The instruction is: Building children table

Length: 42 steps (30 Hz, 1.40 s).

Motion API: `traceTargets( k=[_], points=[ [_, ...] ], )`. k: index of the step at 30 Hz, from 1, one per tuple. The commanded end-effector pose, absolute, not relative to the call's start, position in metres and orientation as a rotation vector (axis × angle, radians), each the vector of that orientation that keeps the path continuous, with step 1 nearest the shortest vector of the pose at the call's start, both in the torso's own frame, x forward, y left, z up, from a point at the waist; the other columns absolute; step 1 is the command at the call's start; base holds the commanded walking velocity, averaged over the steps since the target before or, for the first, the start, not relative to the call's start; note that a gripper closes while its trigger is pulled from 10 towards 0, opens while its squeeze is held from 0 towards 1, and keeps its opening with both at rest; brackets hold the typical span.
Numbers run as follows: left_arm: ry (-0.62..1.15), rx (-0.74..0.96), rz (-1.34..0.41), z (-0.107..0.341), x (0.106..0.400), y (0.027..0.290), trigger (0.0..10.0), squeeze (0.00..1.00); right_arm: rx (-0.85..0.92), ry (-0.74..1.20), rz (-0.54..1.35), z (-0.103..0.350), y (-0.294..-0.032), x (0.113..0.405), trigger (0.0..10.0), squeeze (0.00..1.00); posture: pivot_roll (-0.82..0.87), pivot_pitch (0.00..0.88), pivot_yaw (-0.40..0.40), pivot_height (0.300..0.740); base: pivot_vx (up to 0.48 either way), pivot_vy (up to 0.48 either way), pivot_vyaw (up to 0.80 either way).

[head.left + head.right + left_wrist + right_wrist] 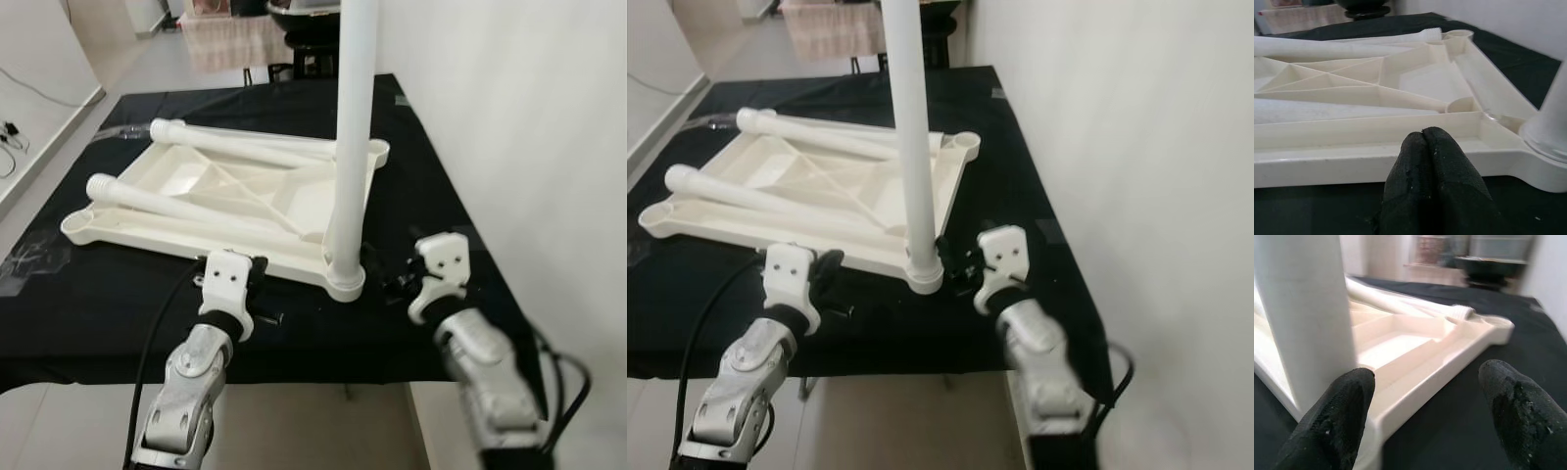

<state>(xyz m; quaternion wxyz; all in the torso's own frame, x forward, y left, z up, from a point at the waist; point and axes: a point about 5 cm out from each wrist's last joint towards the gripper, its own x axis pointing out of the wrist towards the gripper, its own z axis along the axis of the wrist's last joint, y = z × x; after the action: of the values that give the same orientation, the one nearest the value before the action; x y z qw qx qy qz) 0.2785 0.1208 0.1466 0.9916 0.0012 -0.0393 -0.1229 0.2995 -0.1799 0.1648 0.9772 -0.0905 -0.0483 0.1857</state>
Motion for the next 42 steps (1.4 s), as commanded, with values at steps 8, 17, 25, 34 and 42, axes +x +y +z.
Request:
traceTargets(
  k=[8, 17, 25, 34, 42],
  points=[
    [-0.064, -0.007, -0.354, 0.142, 0.27, 0.12, 10.0, 0.0, -0.297, 0.02, 0.747, 0.176, -0.202, 0.304, 10.0, 0.0, -0.01, 0.062, 0.011, 0.74, 0.0, 0.0, 0.0],
    [-0.032, -0.036, -0.479, 0.138, 0.257, 0.113, 10.0, 0.0, -0.21, -0.008, 1.072, 0.191, -0.158, 0.311, 10.0, 0.0, 0.02, 0.063, 0.001, 0.74, 0.0, 0.0, 0.0],
    [-0.014, -0.036, -0.552, 0.134, 0.25, 0.108, 10.0, 0.0, -0.116, -0.12, 1.076, 0.209, -0.136, 0.324, 10.0, 0.0, 0.02, 0.066, 0.006, 0.74, 0.0, 0.0, 0.0],
    [-0.021, -0.055, -0.601, 0.136, 0.247, 0.105, 10.0, 0.0, -0.151, -0.041, 1.12, 0.197, -0.129, 0.334, 10.0, 0.0, 0.03, 0.071, 0.001, 0.74, 0.0, 0.0, 0.0],
    [-0.025, -0.051, -0.598, 0.137, 0.246, 0.105, 10.0, 0.0, -0.178, 0.028, 1.132, 0.184, -0.123, 0.34, 0.8, 0.0, 0.03, 0.074, -0.004, 0.74, 0.0, 0.0, 0.0]
  ],
)
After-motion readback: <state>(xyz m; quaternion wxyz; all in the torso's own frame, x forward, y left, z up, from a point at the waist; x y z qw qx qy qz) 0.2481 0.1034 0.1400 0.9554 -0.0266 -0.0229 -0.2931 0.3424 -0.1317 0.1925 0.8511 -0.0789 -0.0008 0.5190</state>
